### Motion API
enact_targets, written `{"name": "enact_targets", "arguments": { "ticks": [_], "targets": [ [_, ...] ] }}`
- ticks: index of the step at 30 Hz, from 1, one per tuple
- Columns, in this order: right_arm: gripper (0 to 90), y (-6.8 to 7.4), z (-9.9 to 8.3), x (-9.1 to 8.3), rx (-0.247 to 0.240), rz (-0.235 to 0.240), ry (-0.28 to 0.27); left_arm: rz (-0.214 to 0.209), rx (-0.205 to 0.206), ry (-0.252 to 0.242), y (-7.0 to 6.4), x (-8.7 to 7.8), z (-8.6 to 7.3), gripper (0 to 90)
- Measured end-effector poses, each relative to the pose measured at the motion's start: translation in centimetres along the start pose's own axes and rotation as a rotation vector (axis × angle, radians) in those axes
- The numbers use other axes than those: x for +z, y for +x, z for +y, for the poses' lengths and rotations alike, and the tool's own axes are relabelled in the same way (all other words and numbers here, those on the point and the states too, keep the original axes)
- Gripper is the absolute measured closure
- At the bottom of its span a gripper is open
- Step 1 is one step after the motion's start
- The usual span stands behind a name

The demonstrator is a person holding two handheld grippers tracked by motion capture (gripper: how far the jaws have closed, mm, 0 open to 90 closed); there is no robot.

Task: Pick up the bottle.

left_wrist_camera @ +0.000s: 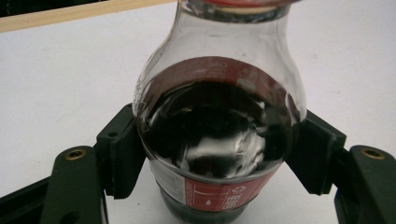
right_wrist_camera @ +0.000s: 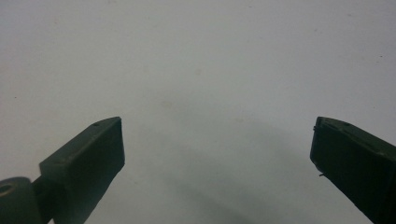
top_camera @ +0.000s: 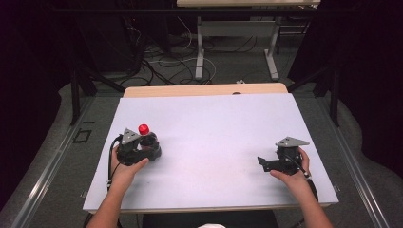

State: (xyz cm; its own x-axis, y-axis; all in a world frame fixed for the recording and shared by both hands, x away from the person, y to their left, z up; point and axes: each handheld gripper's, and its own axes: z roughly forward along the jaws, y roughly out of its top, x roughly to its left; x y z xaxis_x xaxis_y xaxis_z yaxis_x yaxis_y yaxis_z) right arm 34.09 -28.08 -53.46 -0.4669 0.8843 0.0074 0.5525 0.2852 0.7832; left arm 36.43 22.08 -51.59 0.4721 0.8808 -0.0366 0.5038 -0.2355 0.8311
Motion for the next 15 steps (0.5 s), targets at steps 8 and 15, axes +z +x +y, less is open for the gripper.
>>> {"name": "enact_targets", "arguments": {
  "ticks": [8, 15],
  "targets": [
    [4.6, 0.6, 0.4, -0.2, -0.007, 0.039, -0.002, -0.042, 0.042, -0.009, -1.6, -0.9, 1.2, 30.0],
    [5.0, 2.4, 2.1, -0.8, -0.107, 0.09, -0.02, -0.115, 0.113, -0.013, -4.5, -1.3, 2.8, 30.0]
  ]
}}
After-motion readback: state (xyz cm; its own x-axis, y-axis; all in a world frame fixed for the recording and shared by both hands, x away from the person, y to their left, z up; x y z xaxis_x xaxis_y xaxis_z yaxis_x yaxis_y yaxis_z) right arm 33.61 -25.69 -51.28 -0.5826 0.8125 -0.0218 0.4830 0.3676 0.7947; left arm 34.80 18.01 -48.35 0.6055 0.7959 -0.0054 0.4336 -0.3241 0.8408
